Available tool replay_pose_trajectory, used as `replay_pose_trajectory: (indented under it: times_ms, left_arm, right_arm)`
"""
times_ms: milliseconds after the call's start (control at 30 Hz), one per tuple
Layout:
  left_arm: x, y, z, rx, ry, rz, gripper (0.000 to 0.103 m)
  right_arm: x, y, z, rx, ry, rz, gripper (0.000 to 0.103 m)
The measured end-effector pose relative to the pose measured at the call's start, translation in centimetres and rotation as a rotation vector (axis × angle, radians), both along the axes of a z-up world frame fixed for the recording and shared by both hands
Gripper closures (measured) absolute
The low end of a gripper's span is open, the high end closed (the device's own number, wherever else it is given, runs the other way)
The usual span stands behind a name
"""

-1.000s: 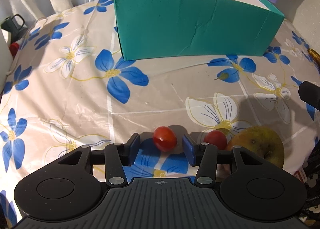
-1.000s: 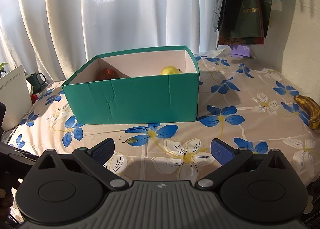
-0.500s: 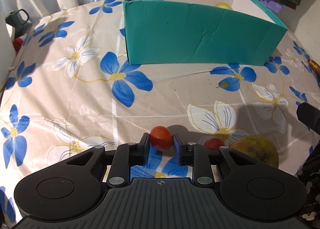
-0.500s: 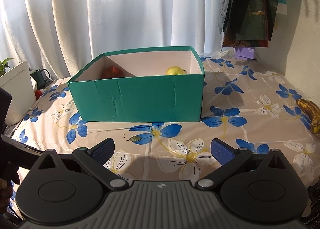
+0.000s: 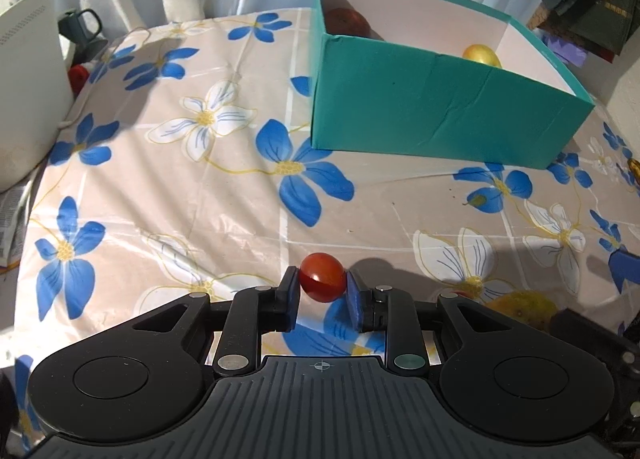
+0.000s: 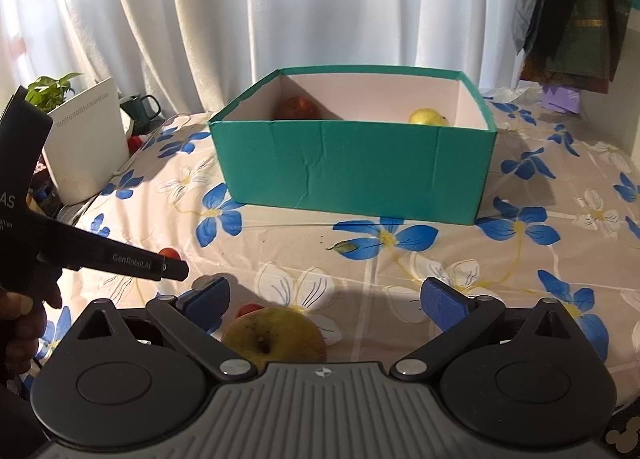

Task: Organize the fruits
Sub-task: 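Grasp the green-yellow apple with right while left holds the tomato, then lower the tomato into the box and open left while right lifts the green apple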

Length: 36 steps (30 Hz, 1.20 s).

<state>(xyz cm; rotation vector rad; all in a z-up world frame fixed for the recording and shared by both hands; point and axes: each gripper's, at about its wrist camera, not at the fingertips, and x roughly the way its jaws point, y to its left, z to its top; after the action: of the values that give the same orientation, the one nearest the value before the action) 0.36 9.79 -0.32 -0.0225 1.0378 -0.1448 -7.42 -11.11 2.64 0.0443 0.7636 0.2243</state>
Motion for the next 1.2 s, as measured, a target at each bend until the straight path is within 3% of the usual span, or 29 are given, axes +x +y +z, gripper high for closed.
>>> replay_pose_trajectory:
  times_ms: [400, 667, 1200]
  left_arm:
    - [-0.8, 1.0, -0.3, -0.008, 0.014, 0.024, 0.075]
    - [-1.0, 1.2, -0.3, -0.009, 0.022, 0.039, 0.075]
    - [-0.7, 0.7, -0.4, -0.013, 0.031, 0.024, 0.075]
  right_arm:
    - [1.2, 2.4, -3.2, 0.038, 0.186, 0.148, 0.014]
    - [2.2, 3.2, -4.5, -0.023, 0.213, 0.146, 0.029]
    - [2.4, 3.1, -5.0, -0.04, 0.22, 0.143, 0.03]
